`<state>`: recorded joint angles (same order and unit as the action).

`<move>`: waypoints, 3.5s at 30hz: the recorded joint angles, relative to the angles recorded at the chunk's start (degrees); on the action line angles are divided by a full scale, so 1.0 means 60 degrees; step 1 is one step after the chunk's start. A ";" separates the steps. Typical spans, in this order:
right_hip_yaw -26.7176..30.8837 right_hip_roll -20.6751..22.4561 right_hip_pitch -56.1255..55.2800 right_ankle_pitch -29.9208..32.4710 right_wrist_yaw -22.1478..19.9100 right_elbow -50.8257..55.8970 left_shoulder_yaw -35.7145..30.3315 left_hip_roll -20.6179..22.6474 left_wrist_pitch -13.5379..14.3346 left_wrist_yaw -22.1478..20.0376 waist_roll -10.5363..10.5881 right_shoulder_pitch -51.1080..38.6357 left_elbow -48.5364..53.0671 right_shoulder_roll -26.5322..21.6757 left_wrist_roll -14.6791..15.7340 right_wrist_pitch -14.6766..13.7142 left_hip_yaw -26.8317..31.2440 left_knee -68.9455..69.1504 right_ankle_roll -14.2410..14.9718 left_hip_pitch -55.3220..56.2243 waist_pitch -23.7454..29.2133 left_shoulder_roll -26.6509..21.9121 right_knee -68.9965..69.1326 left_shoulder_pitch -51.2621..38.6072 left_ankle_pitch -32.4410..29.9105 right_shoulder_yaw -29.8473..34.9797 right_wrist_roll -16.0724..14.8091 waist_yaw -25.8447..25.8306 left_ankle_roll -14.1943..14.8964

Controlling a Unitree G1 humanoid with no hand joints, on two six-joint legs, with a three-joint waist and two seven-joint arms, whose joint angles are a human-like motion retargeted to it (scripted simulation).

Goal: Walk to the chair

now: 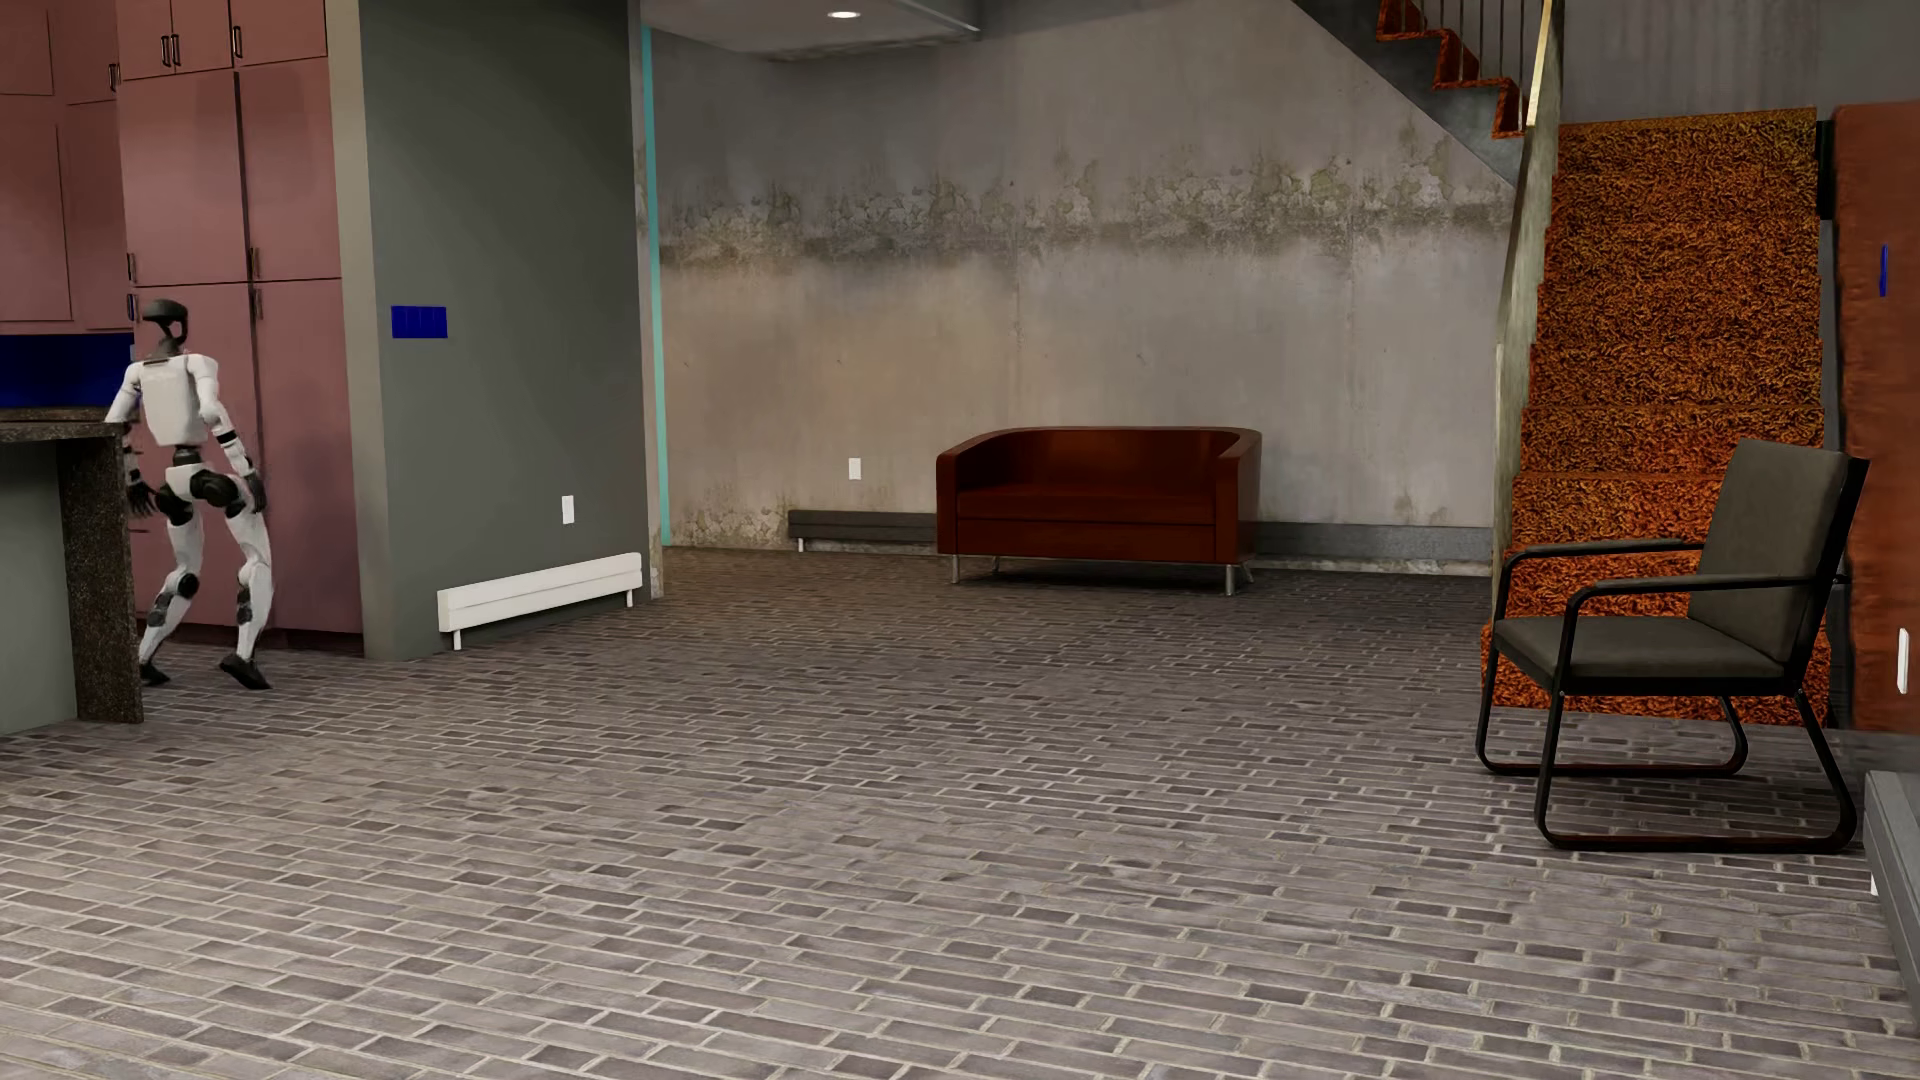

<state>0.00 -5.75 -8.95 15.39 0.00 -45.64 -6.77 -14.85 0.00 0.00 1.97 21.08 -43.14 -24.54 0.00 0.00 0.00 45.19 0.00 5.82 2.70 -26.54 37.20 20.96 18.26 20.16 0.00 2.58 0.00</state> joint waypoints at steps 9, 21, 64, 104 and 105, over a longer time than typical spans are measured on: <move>0.0000 0.0316 -0.1736 -0.1193 0.0000 -0.0321 -0.1186 -0.0169 0.0000 0.0000 -0.0084 0.0410 0.1441 0.0440 0.0000 0.0000 0.0000 -0.0468 0.0000 -0.0059 0.0503 0.0007 -0.0137 -0.0976 0.0171 0.0854 0.0000 -0.0603 0.0000; 0.0000 0.0667 -0.3342 -0.0471 0.0000 -0.0850 -0.1315 -0.0831 0.0000 0.0000 0.0296 0.0635 0.1235 0.0879 0.0000 0.0000 0.0000 0.0725 0.0000 -0.1863 0.0372 0.0565 0.2590 -0.0020 -0.1217 0.1468 0.0000 -0.1775 0.0000; 0.0000 0.2073 0.4441 -0.6053 0.0000 0.3355 -0.2882 0.1066 0.0000 0.0000 -0.0007 -0.2369 -0.2492 -0.0294 0.0000 0.0000 0.0000 -0.2523 0.0000 0.3272 0.0118 0.0840 -0.2328 0.1986 -0.1368 -0.0235 0.0000 0.2760 0.0000; 0.0000 0.1190 0.1511 -0.1528 0.0000 -0.1679 -0.1973 0.2649 0.0000 0.0000 -0.0238 -0.1953 -0.1288 0.0875 0.0000 0.0000 0.0000 -0.0762 0.0000 0.0248 0.0015 0.1278 0.7595 0.0796 -0.1796 0.1712 0.0000 0.2266 0.0000; 0.0000 0.1429 0.0984 -0.1492 0.0000 -0.2256 -0.1781 0.2695 0.0000 0.0000 -0.0111 -0.1639 -0.0670 0.0863 0.0000 0.0000 0.0000 -0.1204 0.0000 -0.0671 0.0262 0.1325 0.7580 0.0445 -0.1718 0.2332 0.0000 0.1561 0.0000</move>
<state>0.00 2.82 -3.04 6.44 0.00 -59.17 -17.46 1.32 0.00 0.00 1.30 11.25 -47.16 -19.36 0.00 0.00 0.00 37.97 0.00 1.79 4.27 -18.59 82.68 23.63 7.95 34.15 0.00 11.95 0.00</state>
